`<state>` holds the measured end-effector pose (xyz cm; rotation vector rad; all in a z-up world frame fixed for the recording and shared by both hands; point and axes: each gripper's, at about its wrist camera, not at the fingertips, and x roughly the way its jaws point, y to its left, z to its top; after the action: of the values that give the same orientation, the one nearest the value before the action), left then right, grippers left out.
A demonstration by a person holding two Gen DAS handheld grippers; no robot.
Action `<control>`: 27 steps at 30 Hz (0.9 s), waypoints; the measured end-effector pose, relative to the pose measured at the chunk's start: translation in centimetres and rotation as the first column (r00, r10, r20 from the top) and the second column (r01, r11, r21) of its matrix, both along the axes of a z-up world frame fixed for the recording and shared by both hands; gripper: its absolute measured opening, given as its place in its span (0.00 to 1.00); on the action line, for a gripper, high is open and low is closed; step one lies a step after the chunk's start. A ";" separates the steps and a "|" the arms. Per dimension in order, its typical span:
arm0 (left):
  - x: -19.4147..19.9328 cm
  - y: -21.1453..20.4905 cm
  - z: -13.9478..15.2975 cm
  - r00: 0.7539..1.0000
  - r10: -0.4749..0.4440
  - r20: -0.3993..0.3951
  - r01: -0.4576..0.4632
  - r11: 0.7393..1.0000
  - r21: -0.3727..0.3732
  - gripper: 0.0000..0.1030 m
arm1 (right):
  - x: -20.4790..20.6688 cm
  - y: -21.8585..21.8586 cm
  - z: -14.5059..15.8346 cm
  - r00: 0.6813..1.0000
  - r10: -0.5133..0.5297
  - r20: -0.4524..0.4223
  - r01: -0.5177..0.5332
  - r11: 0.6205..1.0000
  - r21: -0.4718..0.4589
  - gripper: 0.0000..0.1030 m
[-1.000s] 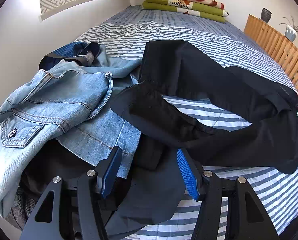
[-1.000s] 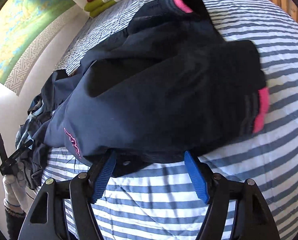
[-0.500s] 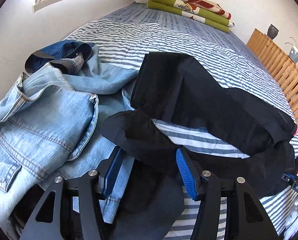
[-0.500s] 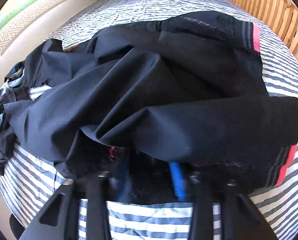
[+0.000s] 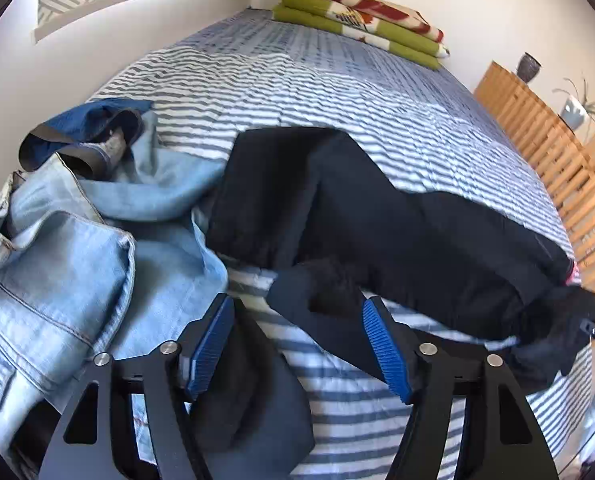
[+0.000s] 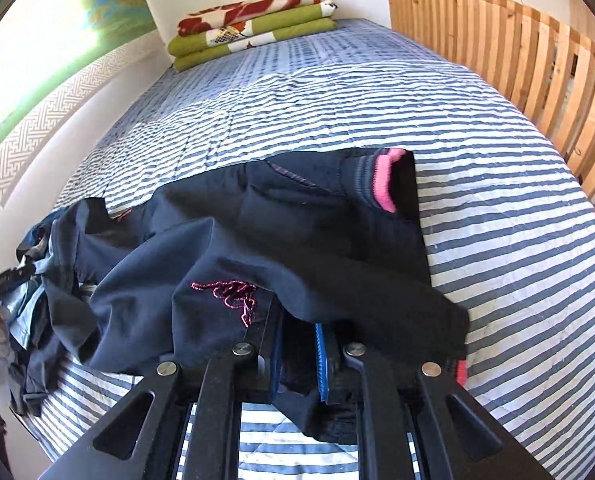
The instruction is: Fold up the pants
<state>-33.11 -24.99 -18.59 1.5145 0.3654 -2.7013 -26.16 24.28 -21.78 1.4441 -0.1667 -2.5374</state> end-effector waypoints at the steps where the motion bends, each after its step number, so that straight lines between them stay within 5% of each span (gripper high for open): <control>1: 0.5 0.5 -0.7 1.000 -0.018 0.007 0.018 1.000 -0.004 0.76 | 0.0 0.1 -0.2 1.000 0.003 0.006 -0.003 1.000 0.001 0.12; 5: 0.7 2.3 -3.6 0.999 -0.026 0.042 0.025 0.999 0.026 0.79 | 0.2 1.2 -0.7 1.000 0.002 0.028 -0.001 1.000 -0.017 0.12; 7: 0.0 3.1 -4.5 0.998 -0.021 0.066 0.018 0.999 0.050 0.55 | 0.2 1.6 -0.9 0.999 -0.004 0.039 0.006 0.999 -0.031 0.12; 8: -0.2 3.7 -4.7 0.996 -0.023 0.089 0.020 0.999 0.030 0.29 | 0.3 1.6 -1.0 0.999 -0.006 0.043 0.007 0.999 -0.032 0.12; 11: 0.6 4.3 -3.4 0.997 -0.042 0.062 0.040 0.999 0.024 0.15 | 0.9 1.5 -0.8 0.999 -0.004 0.042 0.006 0.999 -0.032 0.11; 22: 14.0 1.4 8.5 1.000 -0.027 -0.002 0.027 0.999 0.024 0.12 | 7.6 3.9 1.4 0.996 0.066 0.059 -0.057 0.989 -0.135 0.09; 27: 13.6 -0.2 9.5 0.997 0.006 0.076 -0.005 1.000 -0.010 0.24 | 10.7 4.6 1.5 0.991 0.102 0.084 -0.089 0.986 -0.142 0.09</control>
<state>-19.48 -25.17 -9.08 1.6061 0.3526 -2.6276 -15.44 28.89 -20.32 1.4784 -0.2751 -2.3366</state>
